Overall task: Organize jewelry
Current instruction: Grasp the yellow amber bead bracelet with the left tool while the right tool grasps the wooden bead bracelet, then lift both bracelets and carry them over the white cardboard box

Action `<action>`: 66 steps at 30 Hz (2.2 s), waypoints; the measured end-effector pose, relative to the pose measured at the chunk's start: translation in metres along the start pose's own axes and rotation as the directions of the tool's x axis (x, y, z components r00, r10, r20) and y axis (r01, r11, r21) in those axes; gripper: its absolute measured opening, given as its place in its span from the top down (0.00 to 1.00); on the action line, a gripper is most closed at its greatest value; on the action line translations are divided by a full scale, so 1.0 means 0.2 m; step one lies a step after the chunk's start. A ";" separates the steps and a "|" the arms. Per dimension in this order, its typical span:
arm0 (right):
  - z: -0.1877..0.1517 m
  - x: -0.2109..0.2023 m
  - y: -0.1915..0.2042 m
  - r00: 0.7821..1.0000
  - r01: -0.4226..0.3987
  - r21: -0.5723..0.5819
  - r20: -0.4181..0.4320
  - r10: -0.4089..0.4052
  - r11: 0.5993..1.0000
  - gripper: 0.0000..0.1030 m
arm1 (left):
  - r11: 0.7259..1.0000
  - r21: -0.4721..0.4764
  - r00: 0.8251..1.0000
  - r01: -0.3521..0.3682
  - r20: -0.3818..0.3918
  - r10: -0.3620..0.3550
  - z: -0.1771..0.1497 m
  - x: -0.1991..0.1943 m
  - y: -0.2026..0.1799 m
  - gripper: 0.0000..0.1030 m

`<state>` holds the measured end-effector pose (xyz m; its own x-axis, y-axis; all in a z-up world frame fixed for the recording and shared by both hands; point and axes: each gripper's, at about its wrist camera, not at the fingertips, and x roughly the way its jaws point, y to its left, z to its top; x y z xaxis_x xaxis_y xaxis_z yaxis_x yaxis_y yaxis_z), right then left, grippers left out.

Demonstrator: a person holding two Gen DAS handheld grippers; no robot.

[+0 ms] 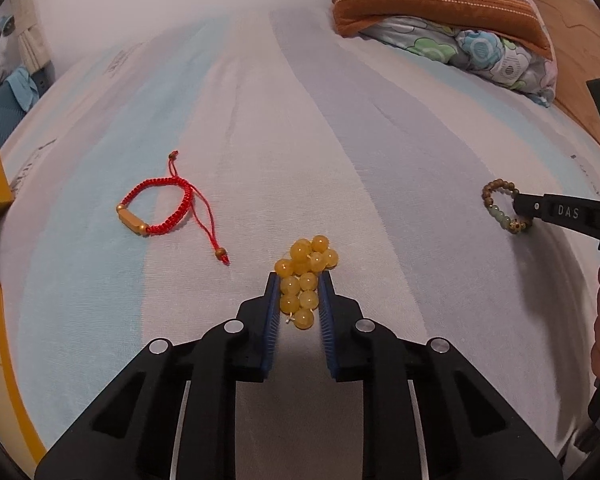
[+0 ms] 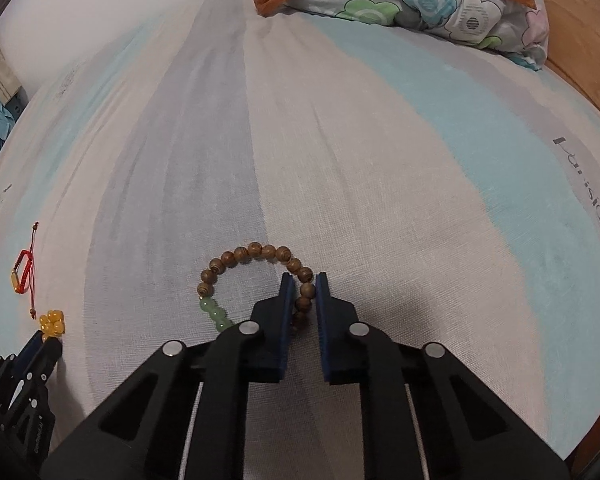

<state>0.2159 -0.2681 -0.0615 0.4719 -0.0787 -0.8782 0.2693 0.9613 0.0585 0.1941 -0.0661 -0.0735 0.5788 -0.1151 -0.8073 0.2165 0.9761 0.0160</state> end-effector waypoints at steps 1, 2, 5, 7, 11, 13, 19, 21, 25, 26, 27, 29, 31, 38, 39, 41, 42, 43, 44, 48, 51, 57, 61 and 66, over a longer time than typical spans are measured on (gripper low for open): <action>0.00 -0.01 0.00 1.000 -0.003 0.000 0.004 0.003 1.000 0.91 | 1.000 0.001 1.000 0.003 0.001 -0.003 0.00 -0.01 0.00 0.84; 0.00 -0.02 0.00 1.000 -0.008 -0.001 0.009 0.008 1.000 0.91 | 1.000 0.002 1.000 0.005 0.002 -0.005 0.00 -0.01 0.00 0.91; 0.00 -0.05 0.01 0.999 -0.026 -0.003 0.031 0.026 1.000 0.92 | 1.000 0.008 1.000 0.017 0.009 -0.017 0.00 -0.04 0.00 0.91; 0.01 -0.07 0.01 0.998 -0.038 -0.007 0.045 0.038 0.999 0.92 | 1.000 0.010 1.000 0.018 0.012 -0.018 0.00 -0.04 -0.01 0.91; 0.02 -0.11 0.02 0.996 -0.056 -0.013 0.067 0.057 0.998 0.92 | 1.000 0.008 1.000 0.022 0.011 -0.022 -0.01 -0.06 0.00 0.91; 0.01 -0.13 0.02 0.995 -0.061 -0.013 0.075 0.062 0.998 0.92 | 1.000 0.007 1.000 0.027 0.014 -0.027 0.00 -0.07 0.00 0.91; 0.01 -0.19 0.03 0.992 -0.080 -0.008 0.098 0.080 0.997 0.93 | 0.999 0.008 0.999 0.040 0.031 -0.040 0.00 -0.14 0.00 0.91; 0.01 -0.21 0.03 0.991 -0.084 -0.010 0.108 0.085 0.996 0.93 | 0.999 0.008 0.998 0.043 0.036 -0.043 0.00 -0.16 0.00 0.91; 0.00 -0.26 0.05 0.988 -0.093 -0.012 0.122 0.094 0.996 0.93 | 0.999 0.009 0.998 0.045 0.044 -0.046 0.00 -0.19 0.00 0.91; 0.00 -0.27 0.05 0.988 -0.094 -0.013 0.124 0.095 0.996 0.93 | 0.999 0.009 0.998 0.045 0.044 -0.046 0.00 -0.20 0.00 0.91; 0.00 -0.28 0.05 0.987 -0.094 -0.014 0.128 0.095 0.995 0.93 | 0.999 0.010 0.998 0.046 0.046 -0.047 0.00 -0.21 0.00 0.91; 0.00 -0.31 0.06 0.986 -0.097 -0.017 0.135 0.098 0.995 0.93 | 0.999 0.013 0.998 0.044 0.050 -0.045 0.00 -0.22 0.00 0.91; 0.00 -0.33 0.06 0.985 -0.099 -0.019 0.141 0.100 0.995 0.93 | 0.999 0.016 0.997 0.045 0.054 -0.045 0.00 -0.24 -0.01 0.91; -0.02 -0.43 0.08 0.982 -0.101 -0.028 0.157 0.104 0.995 0.93 | 0.999 0.017 0.997 0.049 0.065 -0.050 0.00 -0.32 -0.02 0.91; -0.03 -0.44 0.08 0.982 -0.100 -0.029 0.159 0.103 0.995 0.93 | 0.999 0.015 0.996 0.050 0.068 -0.051 0.00 -0.34 -0.01 0.91; -0.03 -0.47 0.09 0.981 -0.101 -0.034 0.163 0.106 0.994 0.93 | 0.999 0.011 0.996 0.050 0.074 -0.051 0.00 -0.37 -0.01 0.91; -0.04 -0.48 0.09 0.981 -0.102 -0.035 0.165 0.106 0.994 0.93 | 0.999 0.009 0.996 0.051 0.079 -0.051 0.00 -0.39 -0.01 0.91; -0.04 -0.50 0.10 0.980 -0.102 -0.039 0.167 0.107 0.994 0.93 | 0.999 0.005 0.995 0.051 0.085 -0.051 0.00 -0.42 0.00 0.91; -0.05 -0.51 0.10 0.980 -0.102 -0.043 0.168 0.108 0.994 0.93 | 0.999 0.003 0.995 0.050 0.088 -0.050 0.00 -0.43 0.00 0.91; -0.08 -0.56 0.12 0.979 -0.105 -0.056 0.172 0.113 0.993 0.93 | 0.999 -0.004 0.994 0.048 0.100 -0.048 0.00 -0.50 0.02 0.91; -0.10 -0.61 0.14 0.977 -0.110 -0.067 0.177 0.121 0.992 0.93 | 0.999 -0.008 0.994 0.049 0.102 -0.048 -0.01 -0.55 0.03 0.91; -0.15 -0.69 0.26 0.969 -0.157 -0.099 0.179 0.173 0.983 0.93 | 1.000 0.000 0.995 0.031 0.095 -0.031 -0.04 -0.67 0.10 0.91; -0.20 -0.74 0.39 0.965 -0.186 -0.135 0.163 0.207 0.973 0.93 | 1.000 -0.030 0.995 0.009 0.095 -0.006 -0.05 -0.76 0.22 0.91; -0.27 -0.82 0.60 0.957 -0.217 -0.198 0.149 0.248 0.956 0.93 | 0.997 -0.072 0.992 -0.034 0.119 0.042 -0.08 -0.90 0.36 0.91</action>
<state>0.1257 -0.1264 0.0632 0.6433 0.1239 -0.7555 -0.0111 0.9882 0.1526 0.0925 0.0284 0.0632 0.6770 -0.0952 -0.7298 0.1400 0.9902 0.0007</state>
